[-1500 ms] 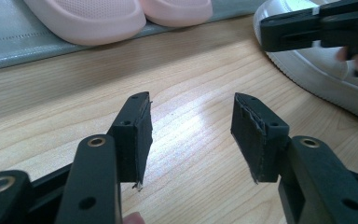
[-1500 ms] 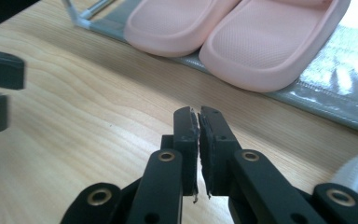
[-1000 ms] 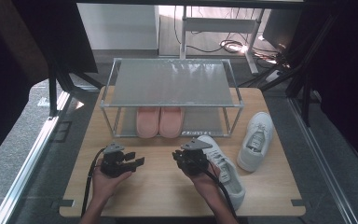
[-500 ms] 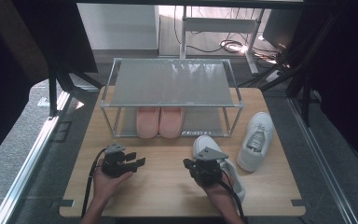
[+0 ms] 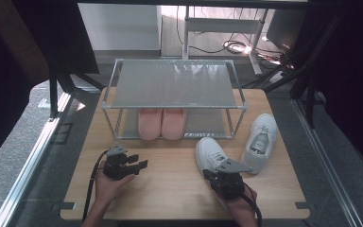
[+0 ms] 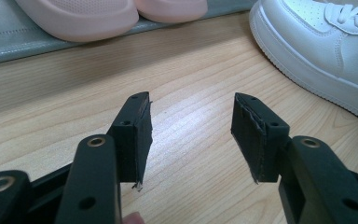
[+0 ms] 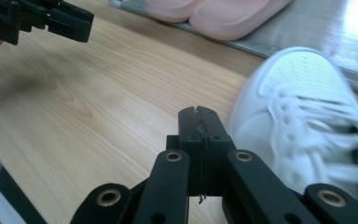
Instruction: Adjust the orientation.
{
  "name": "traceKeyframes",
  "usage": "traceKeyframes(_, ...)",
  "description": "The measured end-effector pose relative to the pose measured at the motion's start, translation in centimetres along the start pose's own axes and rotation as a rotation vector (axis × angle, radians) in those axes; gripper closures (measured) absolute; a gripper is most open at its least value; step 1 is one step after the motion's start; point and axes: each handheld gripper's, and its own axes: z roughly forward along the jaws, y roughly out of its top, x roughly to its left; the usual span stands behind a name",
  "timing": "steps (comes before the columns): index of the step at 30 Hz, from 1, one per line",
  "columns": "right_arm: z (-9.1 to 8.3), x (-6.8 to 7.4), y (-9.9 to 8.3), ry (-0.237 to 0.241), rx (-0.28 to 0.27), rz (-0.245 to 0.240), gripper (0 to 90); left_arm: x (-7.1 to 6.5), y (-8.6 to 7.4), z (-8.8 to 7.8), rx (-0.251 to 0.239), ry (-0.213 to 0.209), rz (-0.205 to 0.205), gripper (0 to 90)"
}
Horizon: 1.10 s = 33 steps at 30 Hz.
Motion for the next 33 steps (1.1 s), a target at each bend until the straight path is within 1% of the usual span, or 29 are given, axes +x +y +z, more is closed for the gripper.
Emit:
traceKeyframes(3,-1.1,-0.2,-0.7,-0.012,-0.001,0.004,89.4,0.0,0.0,0.1,0.001,0.001,-0.001,48.6)
traceKeyframes(8,-2.6,-0.7,-2.2,-0.017,0.011,0.017,89.4,-0.1,0.0,0.1,0.003,-0.001,0.001,48.5)
traceKeyframes(14,-3.4,-1.2,-3.6,-0.016,0.031,0.031,89.5,-0.1,0.0,0.2,0.004,-0.001,0.000,48.5)
traceKeyframes(21,-4.1,-1.0,-4.6,-0.016,0.060,0.027,89.6,-0.1,0.0,0.2,0.005,-0.002,0.001,48.6)
traceKeyframes(23,-4.2,-1.1,-4.9,-0.012,0.058,0.032,89.7,-0.2,0.0,0.3,0.007,-0.003,0.000,48.5)
traceKeyframes(26,-4.3,-1.1,-4.9,-0.013,0.058,0.028,89.7,-0.2,0.0,0.3,0.008,-0.003,0.002,48.5)
traceKeyframes(33,-4.0,-0.8,-4.9,0.004,0.073,0.015,89.7,-0.2,-0.1,0.4,0.008,-0.002,0.002,48.6)
